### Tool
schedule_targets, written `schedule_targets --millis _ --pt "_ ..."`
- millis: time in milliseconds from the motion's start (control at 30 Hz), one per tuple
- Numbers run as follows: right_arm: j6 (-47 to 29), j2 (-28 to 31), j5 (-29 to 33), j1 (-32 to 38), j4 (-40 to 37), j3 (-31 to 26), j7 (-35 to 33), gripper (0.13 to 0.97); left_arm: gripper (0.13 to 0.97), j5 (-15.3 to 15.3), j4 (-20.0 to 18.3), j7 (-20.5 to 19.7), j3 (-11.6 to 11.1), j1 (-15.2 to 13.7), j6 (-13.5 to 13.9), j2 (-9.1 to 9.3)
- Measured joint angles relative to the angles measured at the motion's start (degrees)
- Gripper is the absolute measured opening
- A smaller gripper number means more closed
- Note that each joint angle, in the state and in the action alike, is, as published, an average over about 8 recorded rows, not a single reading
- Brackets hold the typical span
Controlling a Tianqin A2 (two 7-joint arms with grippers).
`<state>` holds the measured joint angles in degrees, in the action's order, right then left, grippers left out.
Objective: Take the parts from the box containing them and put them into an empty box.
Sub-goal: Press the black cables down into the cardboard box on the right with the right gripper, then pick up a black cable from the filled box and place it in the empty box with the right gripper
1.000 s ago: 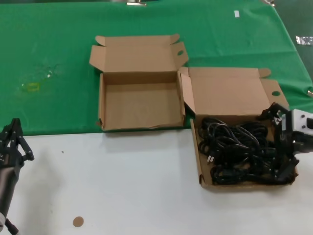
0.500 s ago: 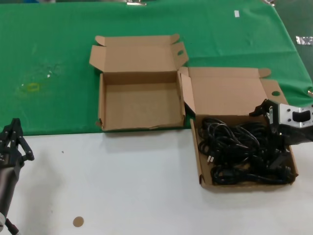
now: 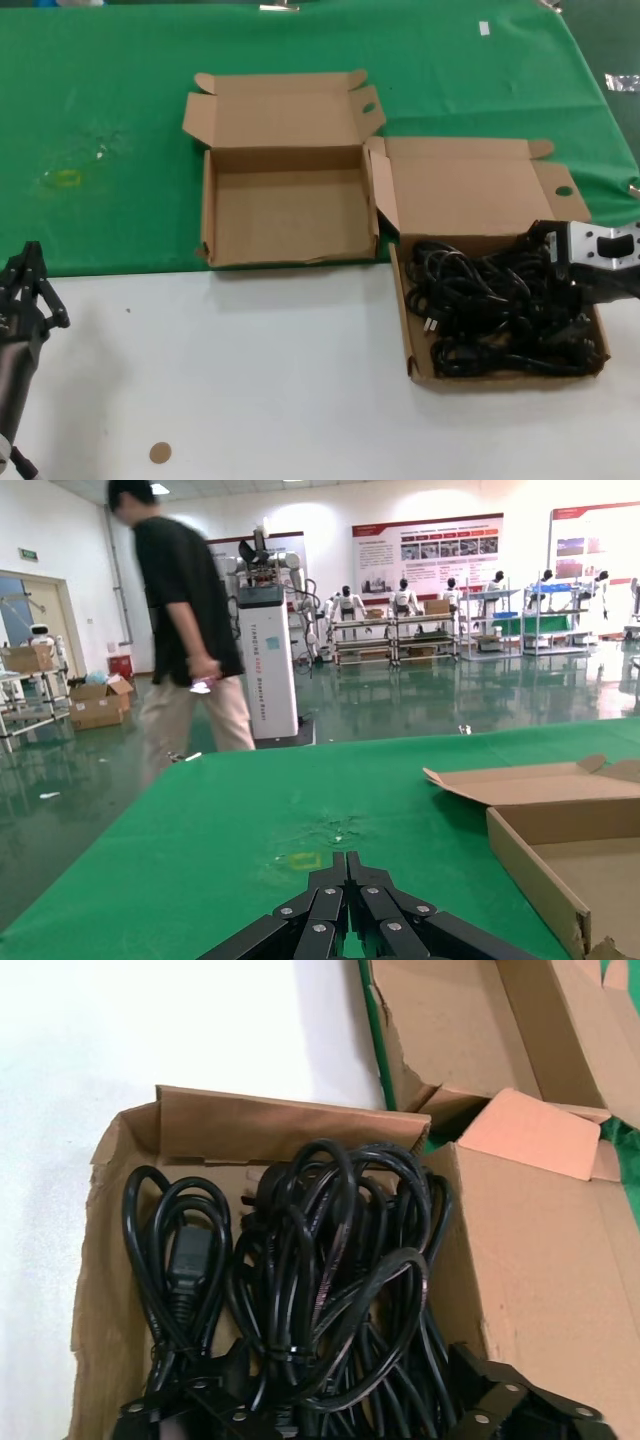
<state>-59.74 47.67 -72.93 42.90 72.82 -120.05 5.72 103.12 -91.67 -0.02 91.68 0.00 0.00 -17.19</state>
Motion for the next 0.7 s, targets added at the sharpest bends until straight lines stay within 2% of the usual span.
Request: schedule_targets --millis 100,367,400,667,700 --pt "0.1 0.1 0.3 -0.7 0.7 0.5 0.2 0.752 0.152 0.0 0.0 0.0 0.0 0.0 0.0 0.0" --pt "0.4 0.3 0.9 -2.3 2.3 1.7 0.7 0.542 0.152 0.0 0.0 0.0 0.0 0.0 0.0 0.0" --pt "0.4 0.4 1.0 -2.4 2.4 1.9 0.8 0.542 0.152 0.0 0.0 0.0 0.0 0.0 0.0 0.0" --pt "0.2 0.9 1.0 -3.6 4.2 2.9 1.3 0.339 0.152 0.0 0.0 0.0 0.0 0.0 0.0 0.0" --pt "0.1 1.0 1.0 -3.7 4.4 3.0 1.3 0.339 0.152 0.0 0.0 0.0 0.0 0.0 0.0 0.0"
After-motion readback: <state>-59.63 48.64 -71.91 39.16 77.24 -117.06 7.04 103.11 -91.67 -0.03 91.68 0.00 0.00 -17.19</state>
